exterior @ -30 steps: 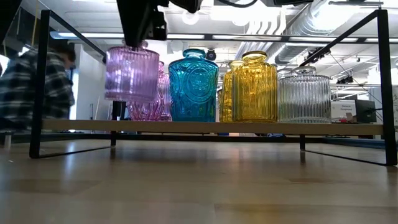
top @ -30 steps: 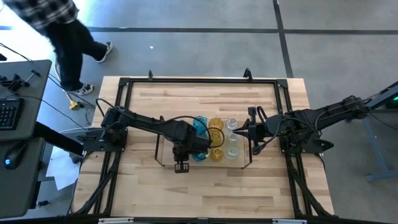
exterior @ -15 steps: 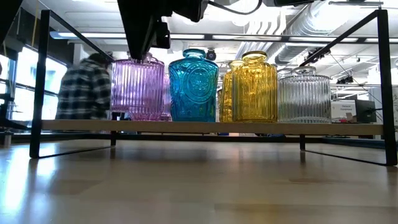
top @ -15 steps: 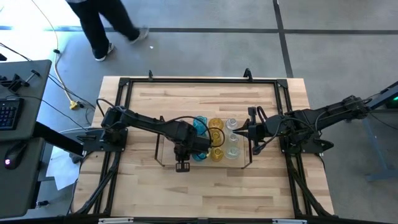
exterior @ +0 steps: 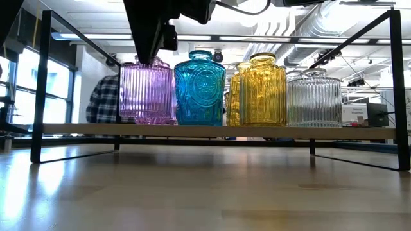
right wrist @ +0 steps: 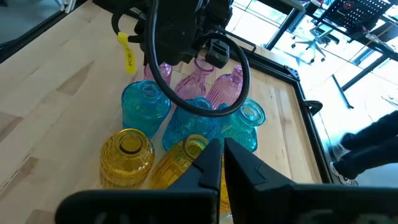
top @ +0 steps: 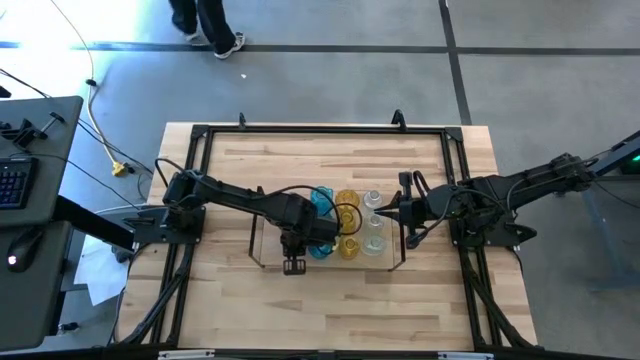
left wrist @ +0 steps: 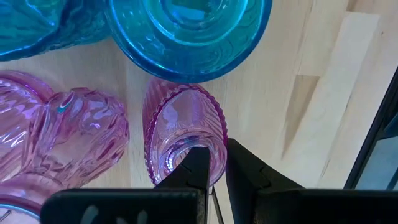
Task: Sort vases onto shelf
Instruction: Put the purple vase on the shelf aligned with the other purple vases
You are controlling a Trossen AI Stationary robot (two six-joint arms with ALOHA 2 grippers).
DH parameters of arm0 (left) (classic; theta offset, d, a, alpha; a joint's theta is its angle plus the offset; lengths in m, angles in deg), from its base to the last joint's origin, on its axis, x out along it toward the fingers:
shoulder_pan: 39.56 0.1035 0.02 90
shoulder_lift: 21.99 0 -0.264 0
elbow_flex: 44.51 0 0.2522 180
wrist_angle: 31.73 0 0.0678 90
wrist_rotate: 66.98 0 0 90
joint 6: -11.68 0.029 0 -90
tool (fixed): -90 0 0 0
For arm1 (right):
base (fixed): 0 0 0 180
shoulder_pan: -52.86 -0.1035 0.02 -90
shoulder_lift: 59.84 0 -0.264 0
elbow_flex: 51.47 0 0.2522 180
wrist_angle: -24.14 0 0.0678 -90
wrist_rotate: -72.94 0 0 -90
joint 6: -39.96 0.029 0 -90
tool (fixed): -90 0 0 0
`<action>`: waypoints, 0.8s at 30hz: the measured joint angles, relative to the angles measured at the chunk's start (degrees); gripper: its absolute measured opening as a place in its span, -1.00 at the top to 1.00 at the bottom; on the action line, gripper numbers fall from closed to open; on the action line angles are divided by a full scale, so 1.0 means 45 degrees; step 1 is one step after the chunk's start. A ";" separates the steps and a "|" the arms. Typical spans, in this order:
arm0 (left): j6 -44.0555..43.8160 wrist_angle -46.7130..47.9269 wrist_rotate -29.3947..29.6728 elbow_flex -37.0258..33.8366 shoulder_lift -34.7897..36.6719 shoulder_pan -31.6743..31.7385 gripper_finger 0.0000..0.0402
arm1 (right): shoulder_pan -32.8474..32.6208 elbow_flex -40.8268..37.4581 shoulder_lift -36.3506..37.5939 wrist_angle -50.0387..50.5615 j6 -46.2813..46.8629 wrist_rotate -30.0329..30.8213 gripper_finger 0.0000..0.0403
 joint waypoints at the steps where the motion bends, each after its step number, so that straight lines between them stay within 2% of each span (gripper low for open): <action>1: -0.0005 0.0000 0.0001 0.0000 0.0000 0.0000 0.92 | -0.0004 0.0000 0.0004 0.0000 0.0000 0.0000 1.00; 20: 0.0388 -0.0010 -0.0009 0.0000 0.0000 0.0155 0.92 | 0.0001 0.0000 0.0000 0.0000 0.0000 0.0000 1.00; 24: 0.0461 -0.0439 -0.0149 -0.0515 -0.0005 0.0157 0.92 | -0.0001 0.0000 0.0001 0.0004 0.0000 0.0000 1.00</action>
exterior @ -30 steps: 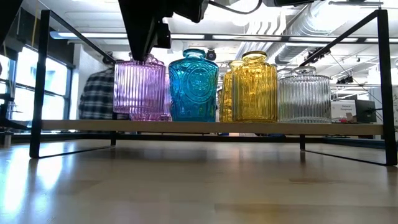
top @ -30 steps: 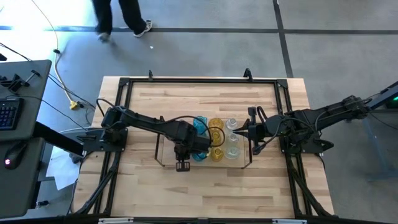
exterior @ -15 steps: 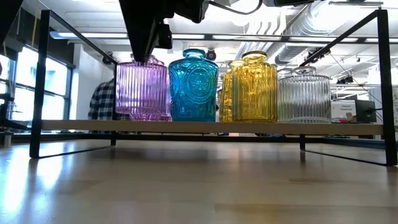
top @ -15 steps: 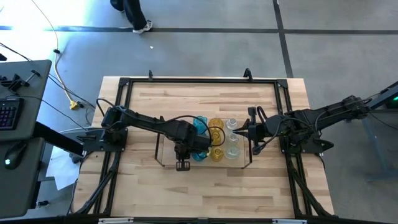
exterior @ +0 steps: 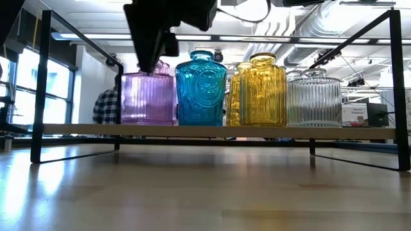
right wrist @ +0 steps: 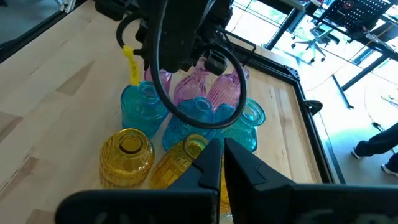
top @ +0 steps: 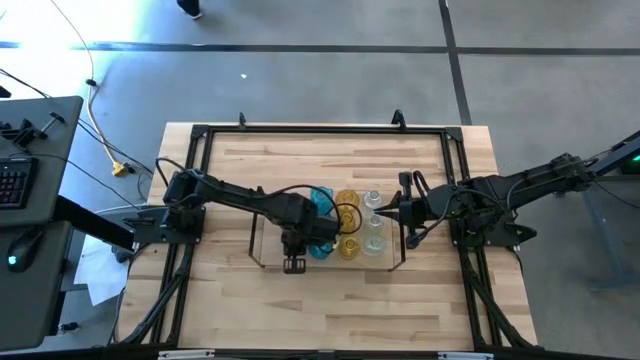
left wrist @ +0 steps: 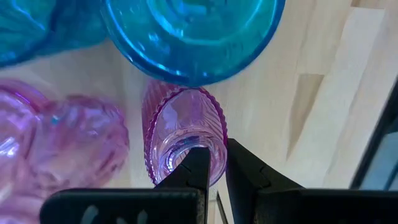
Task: Sort vases onto shelf
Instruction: Put the purple vase on the shelf aligned with the other purple vases
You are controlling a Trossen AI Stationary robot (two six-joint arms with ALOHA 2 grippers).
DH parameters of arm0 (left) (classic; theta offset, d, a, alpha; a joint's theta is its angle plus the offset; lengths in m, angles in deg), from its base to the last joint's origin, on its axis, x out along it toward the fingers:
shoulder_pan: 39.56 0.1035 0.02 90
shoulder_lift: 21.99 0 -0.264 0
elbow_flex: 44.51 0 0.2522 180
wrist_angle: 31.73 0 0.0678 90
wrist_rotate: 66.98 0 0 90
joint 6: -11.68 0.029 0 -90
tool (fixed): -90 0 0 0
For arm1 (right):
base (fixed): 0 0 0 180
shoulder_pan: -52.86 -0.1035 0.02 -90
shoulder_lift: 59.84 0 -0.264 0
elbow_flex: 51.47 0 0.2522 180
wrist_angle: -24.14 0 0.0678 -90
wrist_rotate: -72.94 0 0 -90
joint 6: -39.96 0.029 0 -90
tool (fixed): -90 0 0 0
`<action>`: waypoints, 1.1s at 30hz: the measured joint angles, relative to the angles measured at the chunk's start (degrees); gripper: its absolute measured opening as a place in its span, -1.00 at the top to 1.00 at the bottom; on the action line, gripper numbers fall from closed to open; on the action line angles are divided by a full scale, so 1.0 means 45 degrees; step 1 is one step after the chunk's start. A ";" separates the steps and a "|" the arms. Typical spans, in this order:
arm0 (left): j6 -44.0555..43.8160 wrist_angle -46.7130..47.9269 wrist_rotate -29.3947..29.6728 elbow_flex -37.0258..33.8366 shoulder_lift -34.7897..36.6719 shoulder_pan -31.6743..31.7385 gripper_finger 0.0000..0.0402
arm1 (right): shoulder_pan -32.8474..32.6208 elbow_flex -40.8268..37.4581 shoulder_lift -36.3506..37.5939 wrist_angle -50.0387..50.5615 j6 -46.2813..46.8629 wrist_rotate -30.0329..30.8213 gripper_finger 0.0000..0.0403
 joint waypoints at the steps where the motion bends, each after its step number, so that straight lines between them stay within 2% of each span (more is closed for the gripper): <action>1: -0.0002 0.0014 -0.0052 -0.0126 0.0028 0.0003 0.92 | 0.0002 0.0000 0.0000 0.0001 0.0000 0.0000 1.00; 5: 0.0102 0.0062 -0.0049 -0.0296 0.0073 -0.0012 0.88 | 0.0002 0.0000 -0.0001 0.0058 0.0000 0.0000 1.00; 14: -0.0253 0.0082 0.0050 -0.0354 0.0363 -0.0016 0.62 | 0.0000 0.0000 0.0000 0.0016 -0.0049 0.0000 1.00; 21: -0.0246 0.0210 0.0053 0.0161 0.0439 -0.0021 0.48 | -0.0001 0.0000 0.0002 -0.0013 -0.0055 0.0000 1.00; 27: -0.0203 0.0981 0.0342 0.0548 0.0442 0.0008 0.48 | 0.0002 0.0000 -0.0002 -0.0018 -0.0067 0.0000 1.00; 33: -0.0106 0.2040 0.1689 0.1341 0.0530 -0.0235 0.60 | 0.0002 0.0000 -0.0002 -0.0013 -0.0084 0.0000 1.00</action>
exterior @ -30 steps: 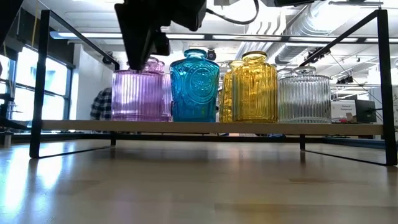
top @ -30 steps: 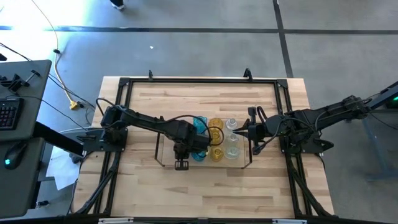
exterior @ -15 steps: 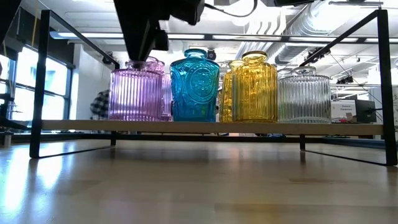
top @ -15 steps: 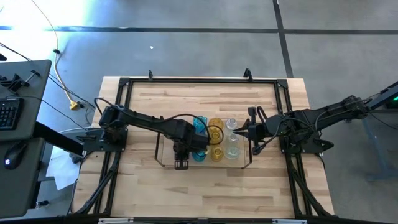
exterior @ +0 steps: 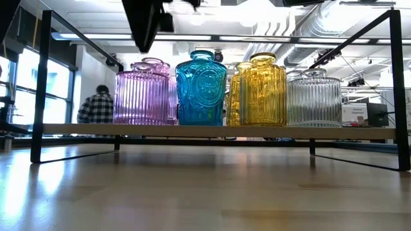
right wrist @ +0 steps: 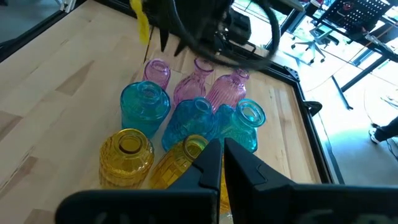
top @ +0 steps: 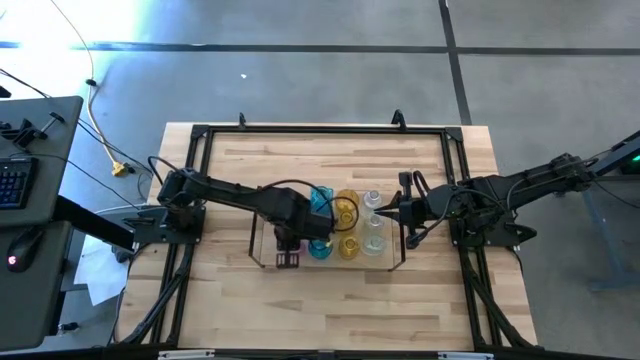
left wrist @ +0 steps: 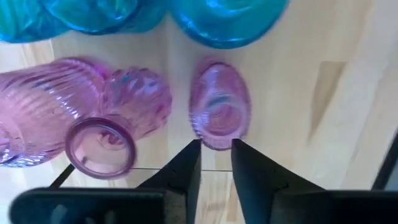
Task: Sort vases onto shelf
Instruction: Put the purple vase on the shelf aligned with the other purple vases
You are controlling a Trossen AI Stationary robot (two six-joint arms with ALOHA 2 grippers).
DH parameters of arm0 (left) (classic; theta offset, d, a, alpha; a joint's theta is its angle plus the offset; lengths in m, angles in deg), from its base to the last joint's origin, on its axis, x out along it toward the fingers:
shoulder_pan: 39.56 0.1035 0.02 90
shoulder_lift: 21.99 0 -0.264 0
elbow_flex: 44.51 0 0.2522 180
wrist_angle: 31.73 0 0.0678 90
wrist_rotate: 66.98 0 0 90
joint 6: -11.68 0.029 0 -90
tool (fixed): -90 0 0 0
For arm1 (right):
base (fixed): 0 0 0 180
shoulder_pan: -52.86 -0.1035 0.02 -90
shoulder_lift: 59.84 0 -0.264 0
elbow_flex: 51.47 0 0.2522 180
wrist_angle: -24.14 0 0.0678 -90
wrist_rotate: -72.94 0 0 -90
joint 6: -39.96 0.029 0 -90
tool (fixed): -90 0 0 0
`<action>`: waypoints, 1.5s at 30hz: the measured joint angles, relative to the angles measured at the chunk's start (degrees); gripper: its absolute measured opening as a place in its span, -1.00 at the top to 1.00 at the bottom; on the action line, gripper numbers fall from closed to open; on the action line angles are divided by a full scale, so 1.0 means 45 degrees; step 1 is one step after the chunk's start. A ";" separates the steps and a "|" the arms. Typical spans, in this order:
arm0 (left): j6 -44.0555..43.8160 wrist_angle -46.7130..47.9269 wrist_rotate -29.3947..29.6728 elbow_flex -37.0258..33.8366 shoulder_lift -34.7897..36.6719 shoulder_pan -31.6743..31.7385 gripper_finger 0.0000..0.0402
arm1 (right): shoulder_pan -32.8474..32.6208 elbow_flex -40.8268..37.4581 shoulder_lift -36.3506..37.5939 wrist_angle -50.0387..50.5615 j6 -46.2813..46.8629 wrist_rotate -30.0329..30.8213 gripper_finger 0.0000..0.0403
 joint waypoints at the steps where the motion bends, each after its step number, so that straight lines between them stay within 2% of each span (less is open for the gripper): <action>1: 0.0000 -0.0076 -0.0004 0.0004 0.0120 -0.0097 0.64 | -0.0005 0.0000 0.0000 0.0000 -0.0004 0.0000 1.00; 8: -0.0404 -0.1519 -0.1538 -0.0002 0.0277 -0.0917 0.98 | -0.0002 0.0000 0.0003 0.0005 -0.0008 0.0000 1.00; 14: -0.0999 -0.2775 -0.1516 -0.1040 0.0174 -0.1380 0.99 | -0.0003 0.0002 0.0000 0.0010 0.0008 0.0000 1.00; 21: -0.1374 -0.2669 -0.0421 -0.1739 0.0179 -0.1350 1.00 | -0.0005 0.0000 0.0001 0.0005 0.0026 0.0000 1.00; 24: -0.1388 -0.2673 -0.0013 -0.1783 0.0179 -0.1318 1.00 | -0.0001 0.0002 0.0002 0.0008 0.0032 0.0005 1.00; 45: -0.1467 -0.2601 0.0350 -0.1783 0.0179 -0.0991 1.00 | -0.0003 0.0005 0.0000 0.0243 0.0327 0.0003 1.00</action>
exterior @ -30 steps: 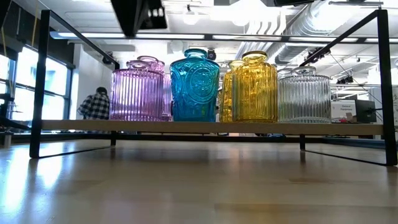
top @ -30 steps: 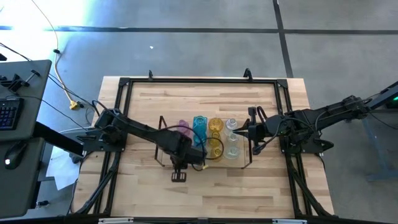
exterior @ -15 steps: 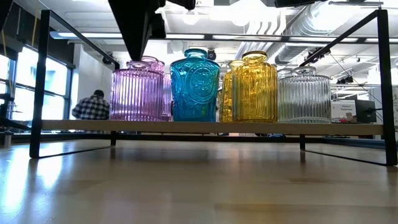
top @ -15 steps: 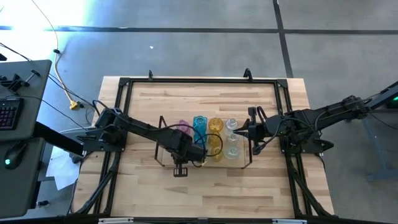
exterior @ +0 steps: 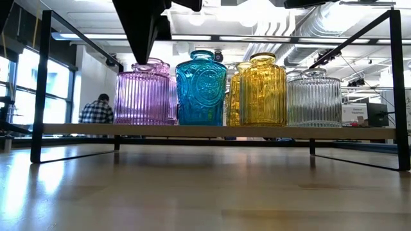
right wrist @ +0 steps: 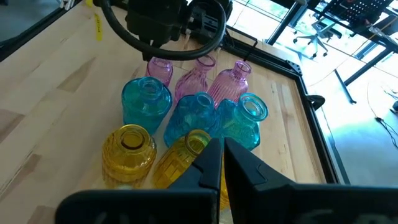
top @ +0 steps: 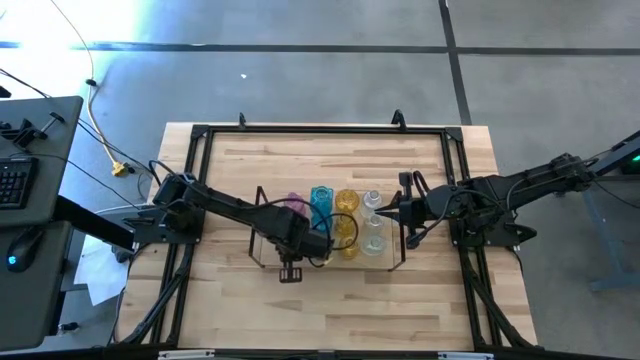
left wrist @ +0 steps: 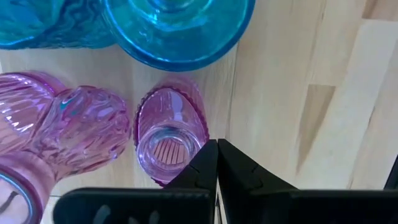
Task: Sort vases onto shelf
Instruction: Put the purple vase on the shelf aligned with the other purple vases
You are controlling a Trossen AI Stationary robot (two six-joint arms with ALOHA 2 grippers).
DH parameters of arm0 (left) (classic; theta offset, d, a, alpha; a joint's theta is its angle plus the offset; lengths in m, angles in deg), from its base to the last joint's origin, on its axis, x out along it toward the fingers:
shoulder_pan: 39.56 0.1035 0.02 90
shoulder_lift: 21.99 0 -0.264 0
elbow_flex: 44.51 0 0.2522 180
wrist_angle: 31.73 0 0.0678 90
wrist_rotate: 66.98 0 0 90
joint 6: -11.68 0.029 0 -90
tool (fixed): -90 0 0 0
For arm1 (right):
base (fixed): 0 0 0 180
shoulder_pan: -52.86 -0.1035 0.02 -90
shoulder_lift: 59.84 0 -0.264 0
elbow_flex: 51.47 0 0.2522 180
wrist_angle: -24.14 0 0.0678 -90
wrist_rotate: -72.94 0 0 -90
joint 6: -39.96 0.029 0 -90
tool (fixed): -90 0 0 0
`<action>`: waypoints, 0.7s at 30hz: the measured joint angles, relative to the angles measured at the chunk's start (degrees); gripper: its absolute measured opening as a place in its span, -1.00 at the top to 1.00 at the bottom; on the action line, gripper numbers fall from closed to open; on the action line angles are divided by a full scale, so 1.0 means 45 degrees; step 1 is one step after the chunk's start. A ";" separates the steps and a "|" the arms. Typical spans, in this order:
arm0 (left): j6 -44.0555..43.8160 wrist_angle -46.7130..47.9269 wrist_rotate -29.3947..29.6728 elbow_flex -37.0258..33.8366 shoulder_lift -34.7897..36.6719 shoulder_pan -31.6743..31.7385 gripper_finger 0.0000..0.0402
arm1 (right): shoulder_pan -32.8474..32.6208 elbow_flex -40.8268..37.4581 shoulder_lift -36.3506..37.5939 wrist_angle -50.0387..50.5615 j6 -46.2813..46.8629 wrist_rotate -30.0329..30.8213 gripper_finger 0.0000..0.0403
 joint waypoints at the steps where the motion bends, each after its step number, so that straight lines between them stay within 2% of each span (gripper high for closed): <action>1: 0.0002 0.0045 0.0000 0.0000 0.0000 0.0000 1.00 | -0.0001 -0.0004 0.0000 0.0000 0.0000 -0.0003 1.00; 21: 0.0634 0.0647 0.0570 -0.0019 0.0532 -0.0024 1.00 | -0.0001 -0.0002 0.0003 0.0099 -0.0002 -0.0003 1.00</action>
